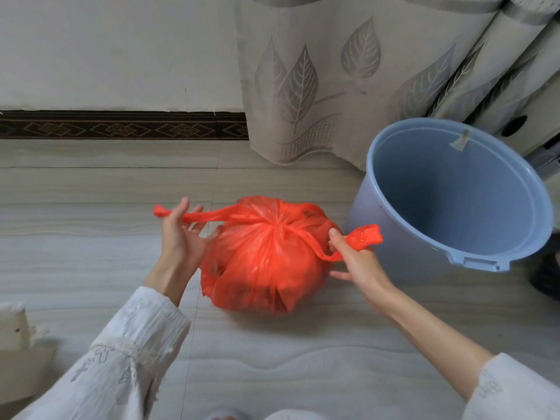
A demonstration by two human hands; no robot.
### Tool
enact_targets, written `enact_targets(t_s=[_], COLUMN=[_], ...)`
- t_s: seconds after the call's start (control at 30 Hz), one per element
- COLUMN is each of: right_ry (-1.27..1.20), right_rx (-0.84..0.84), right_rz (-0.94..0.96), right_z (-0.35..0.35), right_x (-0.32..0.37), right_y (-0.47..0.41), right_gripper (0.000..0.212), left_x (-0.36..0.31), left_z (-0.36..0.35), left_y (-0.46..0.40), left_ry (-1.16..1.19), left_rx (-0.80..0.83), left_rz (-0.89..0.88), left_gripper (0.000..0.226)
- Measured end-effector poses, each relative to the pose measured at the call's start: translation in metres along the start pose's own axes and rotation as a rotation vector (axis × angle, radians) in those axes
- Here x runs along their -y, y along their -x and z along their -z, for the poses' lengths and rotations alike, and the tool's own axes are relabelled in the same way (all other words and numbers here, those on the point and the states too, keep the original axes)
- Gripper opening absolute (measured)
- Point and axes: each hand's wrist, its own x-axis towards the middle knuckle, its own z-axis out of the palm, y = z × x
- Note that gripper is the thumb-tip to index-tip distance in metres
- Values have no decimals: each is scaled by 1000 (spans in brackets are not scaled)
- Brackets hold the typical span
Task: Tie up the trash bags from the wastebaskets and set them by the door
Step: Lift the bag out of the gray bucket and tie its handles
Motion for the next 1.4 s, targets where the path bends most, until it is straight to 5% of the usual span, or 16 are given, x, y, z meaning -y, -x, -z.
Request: enact_targets(t_s=[0.13, 0.27, 0.4, 0.6, 0.7, 0.77, 0.9, 0.97, 1.1, 1.3, 1.4], right_ry=[-418, -966, -859, -811, -776, -510, -29, -125, -510, -401, -344], right_rx=[133, 133, 78, -28, 12, -13, -110, -43, 193, 381, 403], right_rz=[-88, -112, -50, 81, 91, 125, 299, 278, 54, 49, 94], right_z=[-7, -22, -37, -43, -48, -52, -57, -60, -54, -52, -54], right_x=[-3, 5, 3, 17, 21, 18, 20, 25, 28, 31, 30], right_y=[1, -7, -10, -23, -27, -30, -36, -33, -26, -8, -2], right_gripper=[43, 28, 33, 24, 21, 14, 26, 37, 45, 44, 45], left_x=[1, -10, -10, -2, 7, 12, 22, 26, 26, 21, 26], left_z=[-14, -22, -24, -18, -31, -42, -61, -67, -65, -58, -54], left_y=[13, 14, 23, 14, 6, 4, 8, 8, 4, -20, -31], left_ry=[291, 311, 216, 487, 151, -122, -562, -484, -102, -591, -653], left_rx=[60, 159, 211, 41, 148, 202, 162, 162, 222, 97, -15], left_rz=[25, -31, -18, 53, 122, 150, -103, -182, -5, -274, -340], left_gripper=[12, 5, 19, 26, 6, 8, 31, 39, 42, 39, 40])
